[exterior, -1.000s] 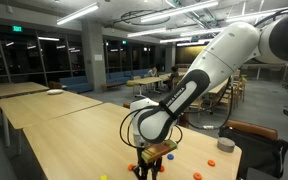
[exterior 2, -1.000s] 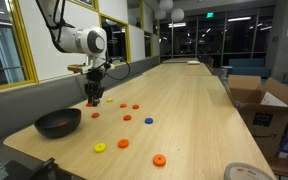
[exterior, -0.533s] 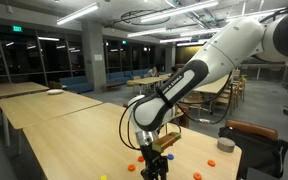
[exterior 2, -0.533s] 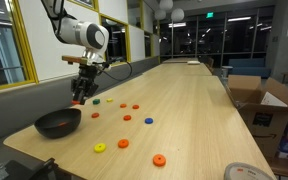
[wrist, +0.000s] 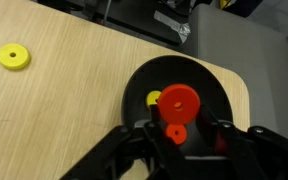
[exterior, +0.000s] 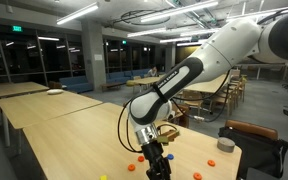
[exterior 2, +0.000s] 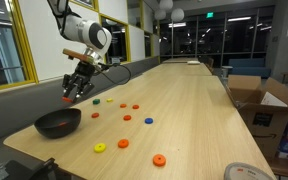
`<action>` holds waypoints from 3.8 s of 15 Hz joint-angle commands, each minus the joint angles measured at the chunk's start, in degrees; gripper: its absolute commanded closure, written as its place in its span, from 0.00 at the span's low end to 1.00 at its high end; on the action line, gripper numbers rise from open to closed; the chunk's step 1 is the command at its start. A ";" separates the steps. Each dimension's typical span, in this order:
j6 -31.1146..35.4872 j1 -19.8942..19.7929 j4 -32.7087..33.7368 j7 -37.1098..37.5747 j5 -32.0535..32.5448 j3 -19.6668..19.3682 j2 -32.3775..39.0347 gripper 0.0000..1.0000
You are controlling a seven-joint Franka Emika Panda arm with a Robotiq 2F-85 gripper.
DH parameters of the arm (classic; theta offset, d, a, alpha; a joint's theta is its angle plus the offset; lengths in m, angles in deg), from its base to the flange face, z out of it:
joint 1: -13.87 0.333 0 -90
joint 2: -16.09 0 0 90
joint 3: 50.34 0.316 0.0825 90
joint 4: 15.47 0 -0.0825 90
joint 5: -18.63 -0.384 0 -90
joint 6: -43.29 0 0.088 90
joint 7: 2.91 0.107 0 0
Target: Put some rings in the black bowl
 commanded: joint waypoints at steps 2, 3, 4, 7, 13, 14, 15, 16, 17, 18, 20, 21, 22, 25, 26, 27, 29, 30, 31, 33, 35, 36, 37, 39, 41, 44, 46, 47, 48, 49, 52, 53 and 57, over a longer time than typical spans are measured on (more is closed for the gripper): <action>1.56 0.05 1.51 0.95 -3.32 0.72 1.30 0.73; 1.94 0.11 1.50 1.14 -3.71 0.74 1.45 0.73; 2.31 0.12 1.48 1.16 -4.06 0.79 1.53 0.73; 3.36 0.33 1.42 1.82 -4.72 0.82 1.72 0.53; 3.10 0.41 1.96 3.58 -4.97 0.68 2.02 0.00; 2.95 1.03 1.87 5.74 -2.99 0.00 1.18 0.00; 3.18 1.24 1.68 6.76 -2.14 -0.27 0.67 0.00; 4.15 1.83 0.64 9.77 0.03 -1.17 -1.35 0.00; 4.97 1.94 -0.48 11.94 1.60 -1.79 -3.40 0.00; 4.71 1.88 -1.35 13.86 3.28 -2.26 -5.57 0.00; 4.49 1.66 -3.98 17.71 5.74 -2.90 -11.19 0.00; 4.52 1.64 -4.85 19.80 7.07 -3.16 -13.65 0.00; 4.88 1.60 -6.69 21.83 8.24 -3.32 -16.79 0.00; 5.49 1.26 -11.69 28.25 12.25 -3.09 -25.90 0.00; 5.39 0.99 -13.73 30.15 13.58 -2.73 -29.20 0.00; 4.56 0.61 -15.54 31.14 14.46 -2.33 -32.29 0.00; 3.09 -0.08 -19.25 32.02 15.28 -1.67 -38.29 0.00; 2.16 -0.40 -21.16 31.53 15.09 -1.49 -41.21 0.00; 1.43 -0.68 -22.96 31.14 14.89 -1.39 -44.00 0.00; 0.24 -1.25 -26.45 29.83 14.28 -1.46 -49.36 0.00; -1.32 -1.53 -29.28 27.36 14.13 -1.74 -53.99 0.00; -2.66 -1.33 -30.59 24.29 14.03 -2.24 -56.37 0.00; -3.73 -1.33 -31.49 22.41 14.31 -2.36 -58.17 0.00; -6.53 -1.06 -33.05 17.05 15.61 -2.71 -61.79 0.00; -8.34 -1.07 -34.58 12.63 18.37 -2.63 -65.27 0.00; -6.97 -1.17 -37.41 10.09 20.81 -2.62 -70.25 0.00; -5.74 -1.38 -38.96 10.16 21.35 -2.66 -72.95 0.00; -4.93 -1.52 -39.70 10.65 21.10 -2.77 -74.35 0.00; -3.16 -1.74 -40.70 12.05 19.19 -3.37 -76.15 0.00; -1.84 -1.85 -41.38 12.35 18.54 -3.69 -77.37 0.00; 2.28 -2.47 -43.13 12.81 15.88 -4.83 -80.23 0.00; 3.12 -2.77 -43.49 12.89 15.14 -5.02 -80.63 0.00; 2.27 -4.13 -42.91 13.05 13.73 -4.28 -79.12 0.00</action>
